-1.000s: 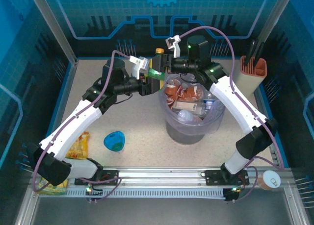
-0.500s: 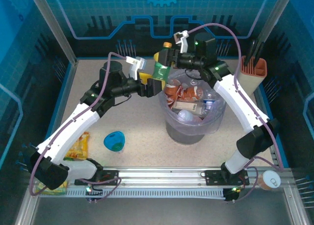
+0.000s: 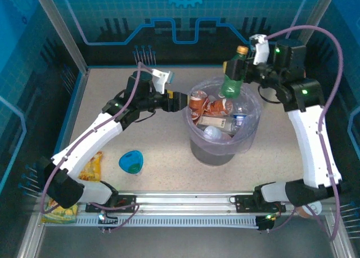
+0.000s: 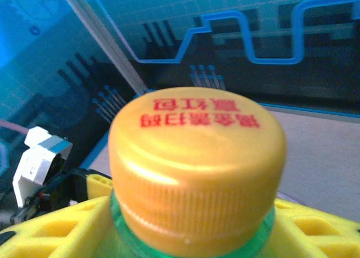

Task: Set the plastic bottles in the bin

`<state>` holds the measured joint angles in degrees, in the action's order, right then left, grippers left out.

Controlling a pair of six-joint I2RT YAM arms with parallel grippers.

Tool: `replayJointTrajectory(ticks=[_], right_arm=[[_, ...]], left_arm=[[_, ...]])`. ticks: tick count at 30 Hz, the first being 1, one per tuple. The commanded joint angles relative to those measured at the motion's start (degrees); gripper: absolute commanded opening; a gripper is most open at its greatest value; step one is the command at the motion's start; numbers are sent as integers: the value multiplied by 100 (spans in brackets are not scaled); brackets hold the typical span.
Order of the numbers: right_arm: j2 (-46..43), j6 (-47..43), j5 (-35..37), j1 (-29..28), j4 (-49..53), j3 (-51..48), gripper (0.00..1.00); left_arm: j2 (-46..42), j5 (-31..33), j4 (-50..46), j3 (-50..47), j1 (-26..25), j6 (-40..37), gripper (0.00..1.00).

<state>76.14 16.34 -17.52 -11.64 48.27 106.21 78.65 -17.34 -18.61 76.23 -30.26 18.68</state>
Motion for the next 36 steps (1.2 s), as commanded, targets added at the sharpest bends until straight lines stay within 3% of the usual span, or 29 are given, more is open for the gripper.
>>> replayJointTrajectory(ticks=[1,6,14,21,26,36], right_arm=[[-70,-701,683,166,1090,107,33],[108,-1149,1082,182,1047,20,33],[207,-169,-21,139,-1236,-626,30],[615,241,-85,-359,-2440,-1227,29],[692,432,190,-567,-2814,-1655,29],[-171,990,496,-647,-2595,-2760,29]], left_arm=[[179,290,-239,569,-211,-259,68],[596,456,-579,1072,-497,-510,63],[778,467,-484,954,-612,-354,59],[455,101,15,419,-623,-134,57],[320,121,30,169,-630,-76,56],[373,416,149,169,-537,290,60]])
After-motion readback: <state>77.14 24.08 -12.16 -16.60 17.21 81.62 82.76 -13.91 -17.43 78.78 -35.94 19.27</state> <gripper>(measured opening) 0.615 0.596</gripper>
